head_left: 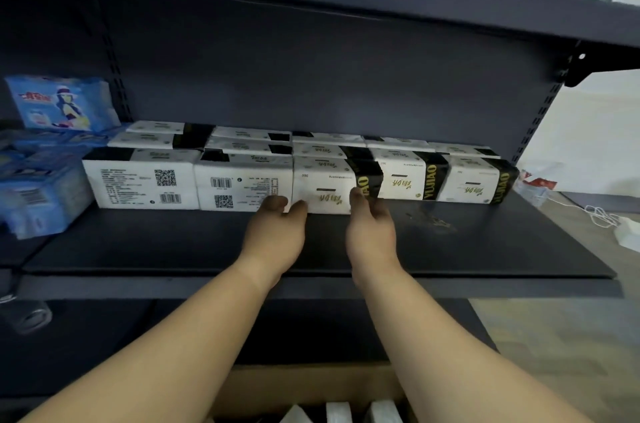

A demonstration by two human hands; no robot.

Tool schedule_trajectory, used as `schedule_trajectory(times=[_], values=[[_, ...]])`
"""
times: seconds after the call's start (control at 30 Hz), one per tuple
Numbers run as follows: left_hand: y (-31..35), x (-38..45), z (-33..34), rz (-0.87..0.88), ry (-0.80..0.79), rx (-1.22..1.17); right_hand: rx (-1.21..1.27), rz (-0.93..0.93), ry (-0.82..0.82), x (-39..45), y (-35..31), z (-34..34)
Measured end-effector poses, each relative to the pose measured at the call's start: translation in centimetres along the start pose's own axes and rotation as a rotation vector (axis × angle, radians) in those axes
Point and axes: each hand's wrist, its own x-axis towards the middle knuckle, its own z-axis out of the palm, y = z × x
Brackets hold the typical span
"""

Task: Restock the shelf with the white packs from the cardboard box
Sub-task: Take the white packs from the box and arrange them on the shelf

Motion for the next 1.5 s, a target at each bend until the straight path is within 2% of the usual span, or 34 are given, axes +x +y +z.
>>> schedule_trajectory(times=[0.17, 0.57, 0.9, 1.1, 1.5], values=[[-1.4, -1.8, -1.0, 0.053, -0.011, 0.028, -0.011, -0.011, -0.021, -2.9, 1.9, 1.0], [-2.8, -7.2, -0.1, 0.010, 0.152, -0.023, -0.040, 0.045, -0.157, -6.5, 3.0, -1.8], [-8.6, -13.4, 1.1, -0.145, 0.189, 0.054, -0.137, 0.207, -0.295, -9.5, 9.1, -5.5], [-13.0, -14.8, -0.1, -0.294, 0.192, 0.074, -0.212, 0.349, -0.303, -10.8, 13.7, -5.8], [-23.6, -12.4, -8.6, -0.584, 0.210, 0.108, -0.329, 0.648, -0.328, -13.3, 22.7, 1.6]])
